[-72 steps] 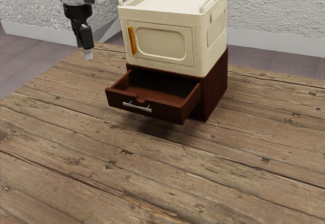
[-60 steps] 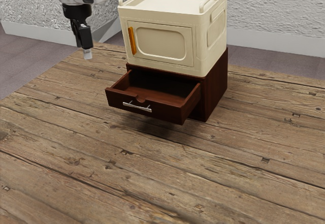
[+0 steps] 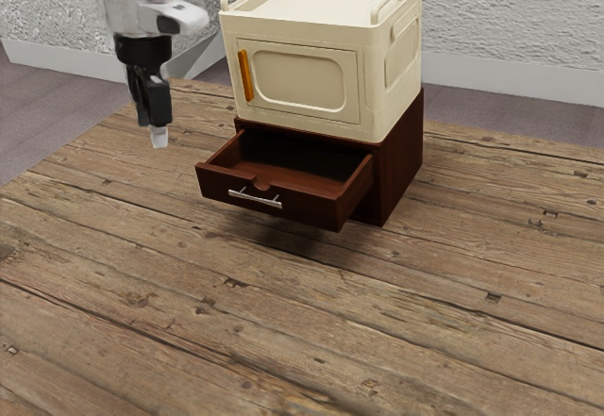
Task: Push the drawer handle with one arm to close the drawer
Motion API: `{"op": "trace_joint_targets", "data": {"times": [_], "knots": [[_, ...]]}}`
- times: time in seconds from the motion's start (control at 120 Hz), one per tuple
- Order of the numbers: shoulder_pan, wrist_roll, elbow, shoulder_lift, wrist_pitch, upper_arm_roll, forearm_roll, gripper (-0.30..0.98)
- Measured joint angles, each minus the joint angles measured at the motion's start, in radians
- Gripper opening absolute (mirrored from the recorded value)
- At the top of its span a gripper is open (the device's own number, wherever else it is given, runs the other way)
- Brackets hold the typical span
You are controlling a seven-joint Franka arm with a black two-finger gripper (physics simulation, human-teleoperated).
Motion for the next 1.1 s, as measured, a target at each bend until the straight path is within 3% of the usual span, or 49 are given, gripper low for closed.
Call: {"op": "trace_joint_targets", "data": {"times": [0.158,0.333,0.758,0.942,1.1], "knots": [[-0.013,-0.153,-0.085,0.124,0.105,-0.033,-0.031,0.18],[0.013,-0.367,-0.088,0.251,0.180,-0.032,-0.059,0.00],[0.006,-0.782,-0.092,0.318,0.418,-0.008,-0.104,-0.09],[0.004,-0.850,-0.146,0.323,0.527,-0.007,-0.100,-0.10],[0.004,-0.838,-0.155,0.322,0.581,-0.007,-0.048,-0.10]]}}
